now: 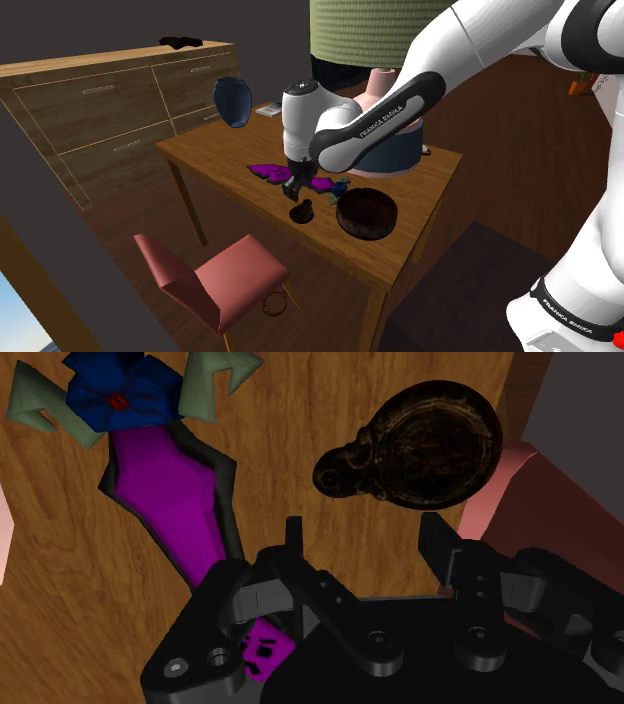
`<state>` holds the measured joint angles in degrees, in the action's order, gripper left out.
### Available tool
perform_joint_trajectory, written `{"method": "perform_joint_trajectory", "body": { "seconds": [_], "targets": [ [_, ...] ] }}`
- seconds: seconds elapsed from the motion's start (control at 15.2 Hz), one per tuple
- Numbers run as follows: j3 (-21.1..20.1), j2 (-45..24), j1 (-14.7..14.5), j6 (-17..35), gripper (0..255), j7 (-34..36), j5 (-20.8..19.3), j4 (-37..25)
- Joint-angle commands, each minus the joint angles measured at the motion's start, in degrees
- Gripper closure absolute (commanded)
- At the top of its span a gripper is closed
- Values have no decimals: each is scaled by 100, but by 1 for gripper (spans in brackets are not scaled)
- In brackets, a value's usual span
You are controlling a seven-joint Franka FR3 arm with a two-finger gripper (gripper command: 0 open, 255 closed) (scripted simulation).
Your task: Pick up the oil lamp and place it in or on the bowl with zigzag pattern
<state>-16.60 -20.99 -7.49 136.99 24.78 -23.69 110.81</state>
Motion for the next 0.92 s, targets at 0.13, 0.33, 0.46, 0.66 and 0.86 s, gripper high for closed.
{"method": "perform_joint_trajectory", "body": {
  "seconds": [0.13, 0.33, 0.46, 0.66, 0.86],
  "targets": [
    [-128, 114, -81, -414, 0, 918, 744, 165],
    [-181, 94, -129, -525, 0, 1372, 1079, 219],
    [-155, -4, -142, -404, 0, 1406, 1026, 247],
    [-112, -157, -163, -226, 0, 1459, 944, 281],
    [-88, -240, -176, -134, 0, 1488, 900, 295]
  ]
}}
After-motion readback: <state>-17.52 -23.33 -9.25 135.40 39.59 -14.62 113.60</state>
